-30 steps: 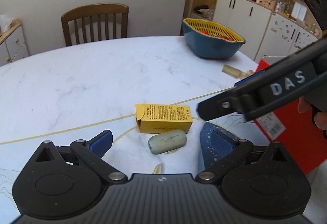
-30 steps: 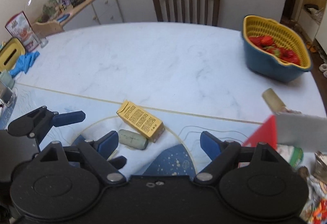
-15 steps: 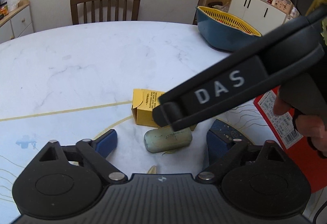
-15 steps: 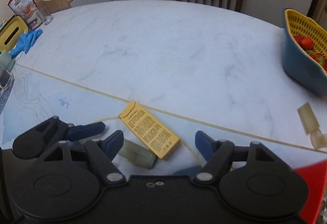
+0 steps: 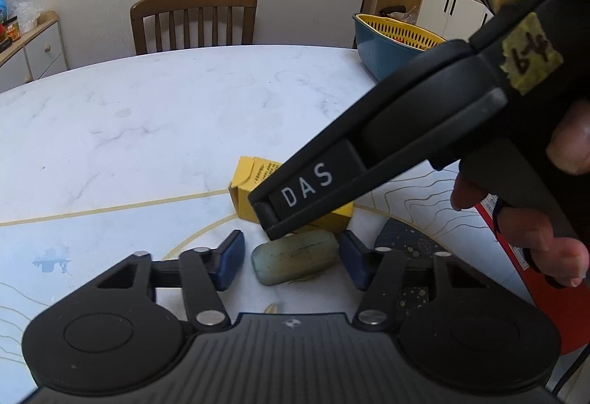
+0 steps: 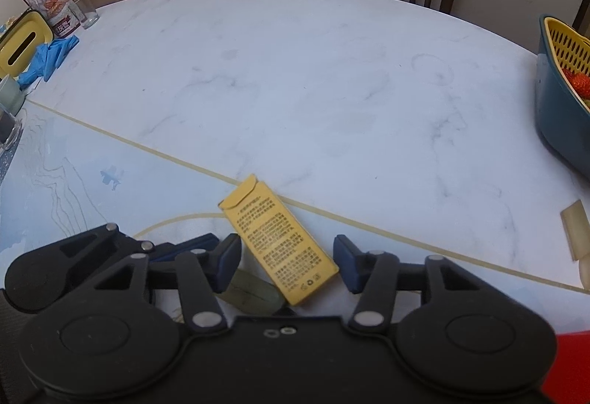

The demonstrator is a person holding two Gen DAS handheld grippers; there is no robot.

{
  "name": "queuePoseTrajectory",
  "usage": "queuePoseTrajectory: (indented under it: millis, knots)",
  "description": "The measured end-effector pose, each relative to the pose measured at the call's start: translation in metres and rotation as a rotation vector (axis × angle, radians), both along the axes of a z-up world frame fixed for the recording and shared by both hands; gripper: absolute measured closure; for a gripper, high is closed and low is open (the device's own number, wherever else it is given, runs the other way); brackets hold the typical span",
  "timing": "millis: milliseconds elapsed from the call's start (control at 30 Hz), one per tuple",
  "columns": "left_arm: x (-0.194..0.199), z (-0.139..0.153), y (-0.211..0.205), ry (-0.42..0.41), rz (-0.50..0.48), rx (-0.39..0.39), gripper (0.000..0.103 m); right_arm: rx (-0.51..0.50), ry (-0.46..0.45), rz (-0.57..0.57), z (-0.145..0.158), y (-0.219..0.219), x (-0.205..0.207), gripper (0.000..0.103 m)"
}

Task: Organize objects
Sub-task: 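Grasp the pale green soap bar with the left tool while the right tool grasps the yellow paper box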

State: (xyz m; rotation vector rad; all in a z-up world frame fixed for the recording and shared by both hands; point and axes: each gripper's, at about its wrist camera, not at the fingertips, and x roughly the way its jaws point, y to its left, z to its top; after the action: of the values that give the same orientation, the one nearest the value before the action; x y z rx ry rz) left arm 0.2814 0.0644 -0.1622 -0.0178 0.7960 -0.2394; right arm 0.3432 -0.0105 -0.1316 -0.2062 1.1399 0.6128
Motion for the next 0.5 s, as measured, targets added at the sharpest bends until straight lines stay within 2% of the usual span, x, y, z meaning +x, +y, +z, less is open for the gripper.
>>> queuePoseTrajectory:
  millis: [233,500]
  knots:
    - [0.000,0.000,-0.002,0.012,0.002,0.000,0.053,0.000,-0.004,-0.061,0.001,-0.009,-0.001,0.071]
    - [-0.009,0.000,-0.002,0.030,-0.005,-0.012,0.054,0.019,-0.027,-0.182,0.007,-0.036,-0.013,0.074]
